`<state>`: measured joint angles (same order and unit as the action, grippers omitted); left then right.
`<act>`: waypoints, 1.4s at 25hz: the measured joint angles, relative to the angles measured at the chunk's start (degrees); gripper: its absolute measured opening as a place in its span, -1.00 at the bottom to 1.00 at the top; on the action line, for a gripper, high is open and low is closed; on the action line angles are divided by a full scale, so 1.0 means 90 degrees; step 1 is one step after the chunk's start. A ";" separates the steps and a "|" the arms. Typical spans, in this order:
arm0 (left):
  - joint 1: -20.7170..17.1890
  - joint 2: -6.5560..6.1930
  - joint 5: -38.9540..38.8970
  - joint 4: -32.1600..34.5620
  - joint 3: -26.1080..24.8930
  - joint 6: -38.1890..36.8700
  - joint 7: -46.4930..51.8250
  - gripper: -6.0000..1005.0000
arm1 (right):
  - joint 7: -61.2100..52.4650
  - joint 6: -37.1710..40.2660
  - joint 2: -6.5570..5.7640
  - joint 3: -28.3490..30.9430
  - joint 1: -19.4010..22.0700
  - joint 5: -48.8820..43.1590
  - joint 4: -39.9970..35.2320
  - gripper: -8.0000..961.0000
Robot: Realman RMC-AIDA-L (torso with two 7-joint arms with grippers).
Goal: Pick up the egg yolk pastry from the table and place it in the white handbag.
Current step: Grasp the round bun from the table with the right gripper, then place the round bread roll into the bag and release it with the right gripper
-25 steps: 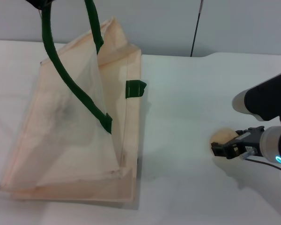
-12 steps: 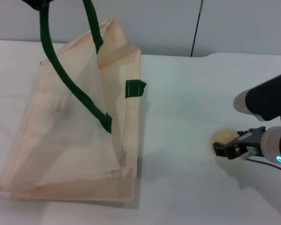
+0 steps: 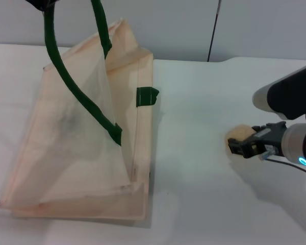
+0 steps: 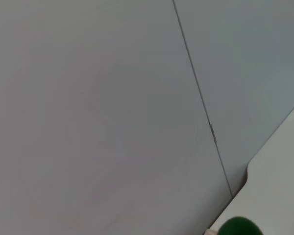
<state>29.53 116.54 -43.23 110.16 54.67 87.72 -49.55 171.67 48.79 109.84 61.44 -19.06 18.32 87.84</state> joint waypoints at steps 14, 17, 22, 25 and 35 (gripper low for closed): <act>0.0015 -0.0010 -0.0025 0.0114 -0.0154 0.0009 -0.0031 -0.75 | 0.0016 -0.0866 -0.0351 -0.0077 -0.0021 0.0024 0.1221 0.33; 0.0042 -0.0010 -0.0032 0.0114 -0.0160 0.0006 -0.0035 -0.75 | 0.0018 -0.1087 -0.0399 -0.0279 -0.0145 0.0026 0.1397 0.33; 0.0104 -0.0016 -0.0151 0.0259 -0.0165 0.0004 -0.0036 -0.75 | 0.0018 -0.1195 -0.0399 -0.0642 -0.0554 0.0014 0.1344 0.33; 0.0111 -0.0025 -0.0198 0.0304 -0.0167 0.0010 -0.0013 -0.75 | 0.0018 -0.1256 -0.0394 -0.0726 -0.0740 0.0028 0.1181 0.32; 0.0056 0.0000 -0.0456 0.0480 -0.0166 0.0216 -0.0002 -0.75 | 0.0018 -0.1505 -0.0396 -0.0668 -0.0829 0.0043 0.0649 0.31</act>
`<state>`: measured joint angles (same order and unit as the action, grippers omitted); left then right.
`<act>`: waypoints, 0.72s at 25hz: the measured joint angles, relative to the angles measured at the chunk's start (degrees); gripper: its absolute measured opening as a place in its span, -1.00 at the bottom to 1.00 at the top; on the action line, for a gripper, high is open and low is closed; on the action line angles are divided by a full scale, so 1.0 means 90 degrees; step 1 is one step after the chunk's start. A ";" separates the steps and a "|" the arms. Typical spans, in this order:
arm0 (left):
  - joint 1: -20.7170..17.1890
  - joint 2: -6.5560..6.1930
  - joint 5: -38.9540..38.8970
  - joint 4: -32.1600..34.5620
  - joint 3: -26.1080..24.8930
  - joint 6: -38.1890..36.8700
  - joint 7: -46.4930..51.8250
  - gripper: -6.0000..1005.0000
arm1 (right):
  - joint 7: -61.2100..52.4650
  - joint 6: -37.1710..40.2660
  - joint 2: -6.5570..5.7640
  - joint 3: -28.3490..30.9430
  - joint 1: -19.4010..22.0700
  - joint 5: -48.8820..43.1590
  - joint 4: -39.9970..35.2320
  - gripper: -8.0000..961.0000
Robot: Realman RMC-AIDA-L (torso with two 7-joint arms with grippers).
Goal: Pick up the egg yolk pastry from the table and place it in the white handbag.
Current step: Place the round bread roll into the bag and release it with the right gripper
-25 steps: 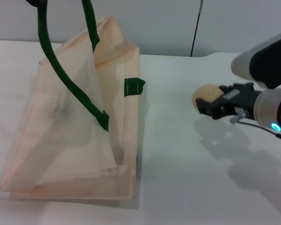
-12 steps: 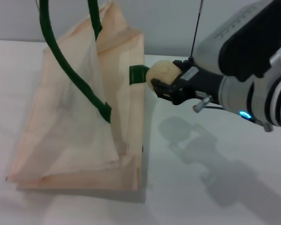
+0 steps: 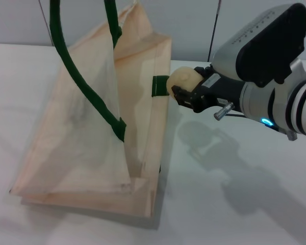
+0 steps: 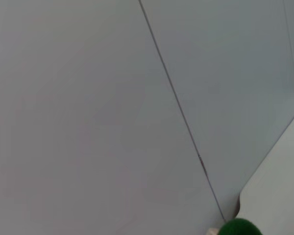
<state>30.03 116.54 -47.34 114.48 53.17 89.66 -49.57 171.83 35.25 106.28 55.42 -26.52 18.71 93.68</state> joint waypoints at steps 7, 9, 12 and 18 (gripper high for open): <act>-0.0006 0.0000 0.0002 0.0035 -0.0002 0.0027 -0.0009 -0.75 | 0.0000 -0.0327 0.0024 -0.0211 -0.0084 0.0030 -0.0123 0.30; -0.0007 -0.0003 0.0036 0.0035 -0.0007 0.0026 -0.0020 -0.75 | 0.0000 -0.0348 0.0020 -0.0351 -0.0159 0.0091 -0.0046 0.30; -0.0007 -0.0007 0.0067 0.0035 -0.0008 0.0010 -0.0032 -0.75 | 0.0000 -0.0374 0.0001 -0.0539 -0.0251 0.0158 0.0091 0.30; -0.0007 -0.0010 0.0056 0.0035 -0.0010 -0.0021 -0.0035 -0.75 | 0.0000 -0.0386 -0.0003 -0.0740 -0.0419 0.0165 0.0189 0.30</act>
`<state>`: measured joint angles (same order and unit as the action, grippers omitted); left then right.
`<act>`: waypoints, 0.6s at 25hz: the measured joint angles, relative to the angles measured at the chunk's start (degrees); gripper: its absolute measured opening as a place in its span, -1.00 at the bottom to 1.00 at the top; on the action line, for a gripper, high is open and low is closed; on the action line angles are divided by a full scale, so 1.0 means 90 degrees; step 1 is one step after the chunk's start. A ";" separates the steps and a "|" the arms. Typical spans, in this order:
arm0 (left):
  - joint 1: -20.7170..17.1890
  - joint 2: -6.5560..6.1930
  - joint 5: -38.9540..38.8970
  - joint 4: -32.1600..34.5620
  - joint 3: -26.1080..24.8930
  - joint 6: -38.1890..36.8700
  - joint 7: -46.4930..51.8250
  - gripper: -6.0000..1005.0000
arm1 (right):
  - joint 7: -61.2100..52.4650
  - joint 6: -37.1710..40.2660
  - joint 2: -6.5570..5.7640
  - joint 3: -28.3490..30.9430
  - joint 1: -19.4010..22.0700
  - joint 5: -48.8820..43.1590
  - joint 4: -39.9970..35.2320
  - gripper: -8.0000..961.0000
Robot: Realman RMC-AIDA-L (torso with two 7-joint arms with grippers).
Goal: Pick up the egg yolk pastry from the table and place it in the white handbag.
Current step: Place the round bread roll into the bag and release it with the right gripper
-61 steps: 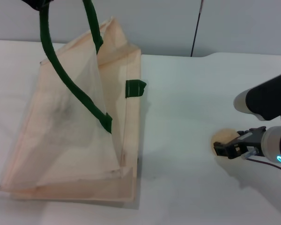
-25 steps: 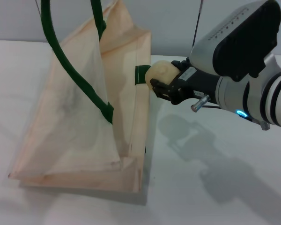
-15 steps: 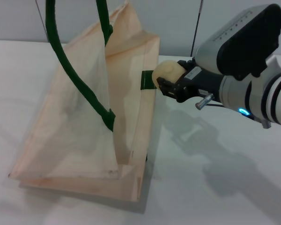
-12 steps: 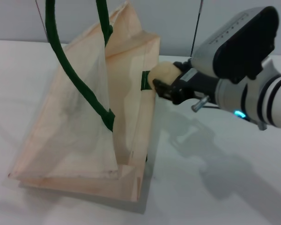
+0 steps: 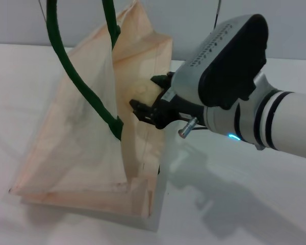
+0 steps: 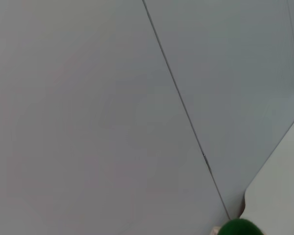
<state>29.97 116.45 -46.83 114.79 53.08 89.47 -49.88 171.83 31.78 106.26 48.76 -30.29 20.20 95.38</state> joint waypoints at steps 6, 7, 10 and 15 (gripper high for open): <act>0.0033 0.0000 -0.0043 -0.0001 0.0000 -0.0007 -0.0004 -0.75 | 0.0000 -0.0211 0.0000 -0.0038 -0.0202 -0.0010 -0.0102 0.29; 0.0040 0.0000 -0.0046 -0.0001 0.0000 -0.0009 -0.0004 -0.75 | 0.0000 -0.0230 0.0000 -0.0047 -0.0246 -0.0010 -0.0140 0.29; 0.0052 0.0000 -0.0055 -0.0001 0.0000 -0.0017 -0.0006 -0.75 | 0.0000 -0.0294 0.0008 -0.0108 -0.0371 -0.0019 -0.0241 0.29; 0.0110 -0.0006 -0.0067 -0.0001 0.0000 -0.0025 -0.0024 -0.75 | 0.0000 -0.0545 0.0016 -0.0322 -0.0572 -0.0009 -0.0436 0.28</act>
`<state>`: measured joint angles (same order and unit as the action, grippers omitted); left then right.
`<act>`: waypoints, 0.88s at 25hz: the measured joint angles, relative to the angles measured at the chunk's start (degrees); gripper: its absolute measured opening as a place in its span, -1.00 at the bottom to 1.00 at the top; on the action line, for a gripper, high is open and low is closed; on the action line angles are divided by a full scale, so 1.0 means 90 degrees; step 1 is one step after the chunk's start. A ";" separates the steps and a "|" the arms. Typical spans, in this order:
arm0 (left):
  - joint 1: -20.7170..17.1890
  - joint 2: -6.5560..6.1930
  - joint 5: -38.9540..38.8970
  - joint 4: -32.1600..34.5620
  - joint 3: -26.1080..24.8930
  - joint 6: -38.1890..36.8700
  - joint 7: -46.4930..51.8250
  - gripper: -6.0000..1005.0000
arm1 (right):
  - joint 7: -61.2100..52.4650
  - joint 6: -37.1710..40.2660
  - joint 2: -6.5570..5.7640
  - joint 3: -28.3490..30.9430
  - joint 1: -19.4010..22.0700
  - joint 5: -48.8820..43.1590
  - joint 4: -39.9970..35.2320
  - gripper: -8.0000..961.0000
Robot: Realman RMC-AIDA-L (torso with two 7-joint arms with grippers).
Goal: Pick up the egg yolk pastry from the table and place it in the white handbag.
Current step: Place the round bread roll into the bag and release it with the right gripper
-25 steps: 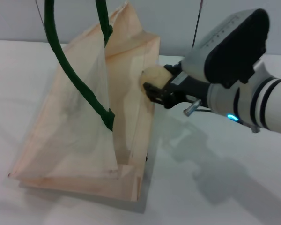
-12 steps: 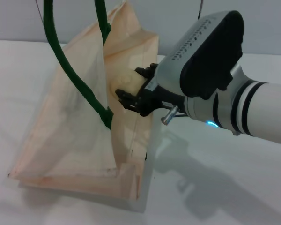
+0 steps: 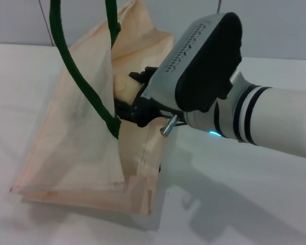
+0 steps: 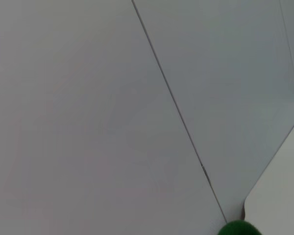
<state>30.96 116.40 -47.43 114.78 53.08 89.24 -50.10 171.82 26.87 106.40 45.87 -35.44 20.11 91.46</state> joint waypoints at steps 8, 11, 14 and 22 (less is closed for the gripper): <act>0.0034 -0.0003 -0.0004 0.0066 0.0003 0.0025 0.0000 -0.75 | 0.0000 -0.0011 0.0039 -0.0088 -0.0133 -0.0015 -0.0132 0.28; 0.0033 0.0000 -0.0001 0.0067 0.0010 0.0046 0.0000 -0.75 | 0.0000 0.0041 0.0057 -0.0092 -0.0183 -0.0006 -0.0191 0.28; 0.0024 0.0001 0.0023 0.0069 0.0009 0.0051 0.0000 -0.75 | 0.0000 0.0259 0.0116 -0.0077 -0.0263 0.0017 -0.0224 0.28; 0.0009 0.0006 0.0058 0.0069 0.0000 0.0034 0.0000 -0.75 | 0.0000 0.0583 0.0347 -0.0014 -0.0365 -0.0075 -0.0339 0.27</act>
<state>31.04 116.45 -46.91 115.40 53.08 89.55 -50.10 171.82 32.12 109.53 45.75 -38.73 19.44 88.40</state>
